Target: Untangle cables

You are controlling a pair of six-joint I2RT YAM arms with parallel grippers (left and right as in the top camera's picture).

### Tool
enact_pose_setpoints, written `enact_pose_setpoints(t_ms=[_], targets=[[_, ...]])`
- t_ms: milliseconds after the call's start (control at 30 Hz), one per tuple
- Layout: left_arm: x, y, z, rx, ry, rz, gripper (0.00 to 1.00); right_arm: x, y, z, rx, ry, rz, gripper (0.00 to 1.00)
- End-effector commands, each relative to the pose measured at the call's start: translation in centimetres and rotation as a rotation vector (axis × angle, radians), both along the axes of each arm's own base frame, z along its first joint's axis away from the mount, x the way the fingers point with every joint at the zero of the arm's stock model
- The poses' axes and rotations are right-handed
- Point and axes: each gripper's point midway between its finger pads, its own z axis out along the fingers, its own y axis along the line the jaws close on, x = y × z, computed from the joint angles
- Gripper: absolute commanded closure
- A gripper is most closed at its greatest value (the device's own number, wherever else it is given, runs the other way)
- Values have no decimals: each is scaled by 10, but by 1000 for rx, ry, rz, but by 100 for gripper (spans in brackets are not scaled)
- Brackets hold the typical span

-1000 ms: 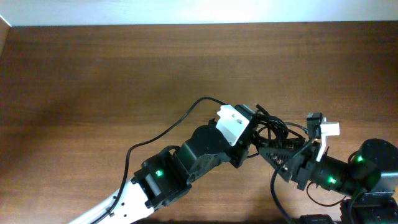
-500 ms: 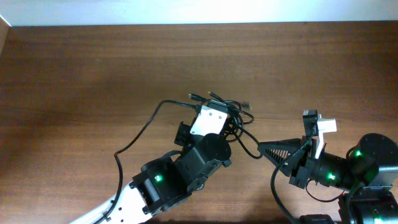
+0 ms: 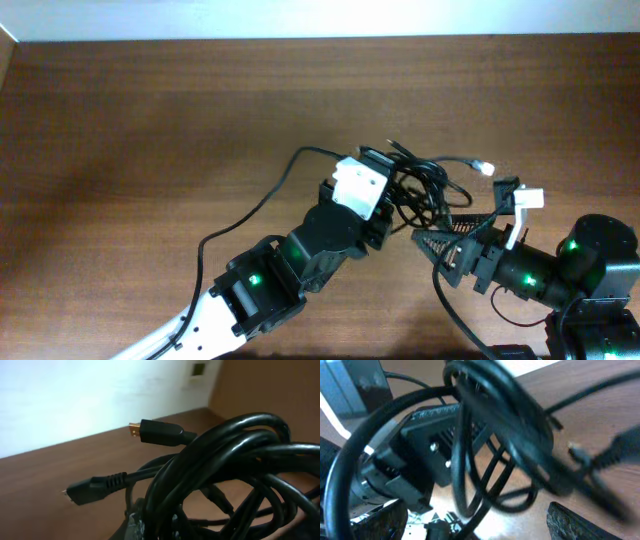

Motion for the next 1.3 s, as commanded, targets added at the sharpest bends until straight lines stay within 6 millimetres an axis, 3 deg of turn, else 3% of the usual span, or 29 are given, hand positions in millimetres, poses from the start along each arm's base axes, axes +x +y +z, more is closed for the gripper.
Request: enact_pose_setpoints(t_ms=[0,67,100,167,200,267,400,500,633,833,933,1033,1267], targets=[[-14,-17,9,-49,11,-121,100,2,-1,5,-14,-28,-13,16],[-24,-26,9,-59,26,-193,100,1,0,8,-8,-43,1,21],[-26,-28,7,-58,32,-209,100,-4,7,23,21,-114,66,26],[-31,-33,9,-71,33,-248,100,-5,9,34,27,-177,88,30],[-34,-36,11,-80,34,-275,100,-4,9,34,26,-180,90,37],[-38,-39,11,-85,38,-301,100,-8,12,38,39,-197,127,63],[-41,-41,11,-87,43,-321,100,-12,15,47,51,-245,161,81],[-37,-34,-1,-42,69,-279,100,-11,16,56,79,-255,159,94],[-6,9,-29,110,80,6,100,-20,19,63,103,-266,213,96],[18,51,-26,184,16,270,100,-25,22,63,111,-264,248,96],[26,60,-11,145,-32,349,100,-27,22,57,116,-217,251,96],[36,89,11,107,-110,548,100,-29,22,44,132,-104,241,96],[35,128,51,-27,-200,768,100,-29,20,26,130,16,202,96]])
